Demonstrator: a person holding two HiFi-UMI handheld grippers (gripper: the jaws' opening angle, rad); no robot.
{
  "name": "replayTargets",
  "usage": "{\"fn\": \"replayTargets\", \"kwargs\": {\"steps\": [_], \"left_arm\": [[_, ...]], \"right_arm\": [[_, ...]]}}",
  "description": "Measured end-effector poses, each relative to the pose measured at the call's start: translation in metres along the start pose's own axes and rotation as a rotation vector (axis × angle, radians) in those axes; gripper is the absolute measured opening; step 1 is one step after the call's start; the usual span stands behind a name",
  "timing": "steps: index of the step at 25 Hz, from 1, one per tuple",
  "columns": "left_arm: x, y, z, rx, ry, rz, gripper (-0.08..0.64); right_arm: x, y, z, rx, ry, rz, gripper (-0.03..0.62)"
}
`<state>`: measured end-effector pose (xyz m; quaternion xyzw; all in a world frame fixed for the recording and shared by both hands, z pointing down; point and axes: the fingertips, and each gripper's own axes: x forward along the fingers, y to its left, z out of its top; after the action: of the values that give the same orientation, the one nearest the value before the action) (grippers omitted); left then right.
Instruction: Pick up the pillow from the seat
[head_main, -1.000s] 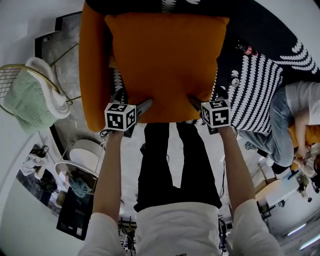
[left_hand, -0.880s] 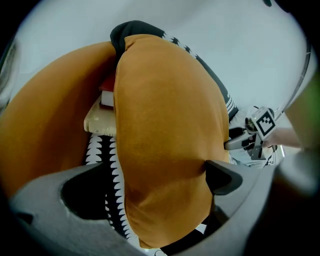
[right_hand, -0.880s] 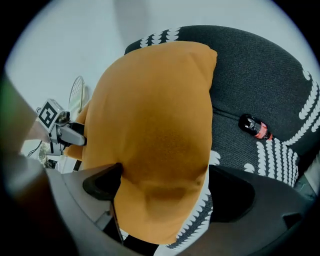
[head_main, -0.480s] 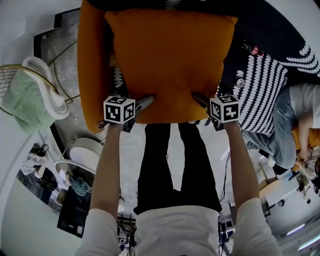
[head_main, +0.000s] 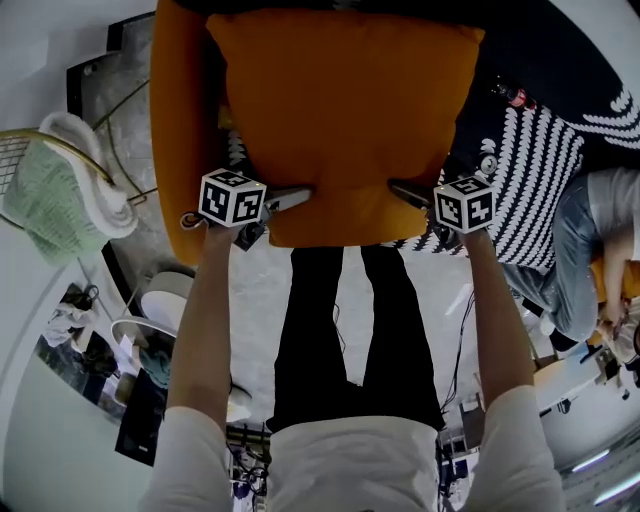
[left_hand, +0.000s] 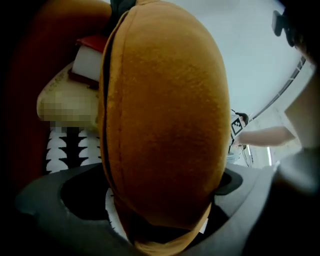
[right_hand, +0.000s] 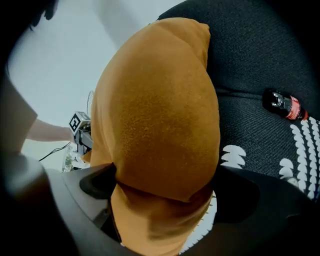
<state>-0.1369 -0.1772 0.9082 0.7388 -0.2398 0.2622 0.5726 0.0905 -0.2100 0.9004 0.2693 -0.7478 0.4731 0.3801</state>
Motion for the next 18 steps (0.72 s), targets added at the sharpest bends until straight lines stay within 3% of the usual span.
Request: {"fn": "replayTargets", "kwargs": {"steps": [3, 7, 13, 18], "left_arm": [[0.003, -0.005, -0.001, -0.025, 0.008, -0.058, 0.594], [0.001, -0.007, -0.001, -0.043, 0.012, -0.074, 0.589], [-0.006, -0.018, -0.001, -0.052, 0.004, -0.051, 0.508], [-0.015, -0.036, 0.000, -0.033, -0.022, 0.019, 0.433]], "right_arm": [[0.002, 0.001, 0.000, 0.002, 0.013, 0.055, 0.529], [0.005, 0.003, 0.002, 0.002, 0.049, 0.108, 0.528], [-0.003, 0.013, 0.001, 0.002, 0.104, 0.129, 0.514], [-0.022, 0.024, 0.000, -0.010, 0.106, 0.112, 0.417]]}}
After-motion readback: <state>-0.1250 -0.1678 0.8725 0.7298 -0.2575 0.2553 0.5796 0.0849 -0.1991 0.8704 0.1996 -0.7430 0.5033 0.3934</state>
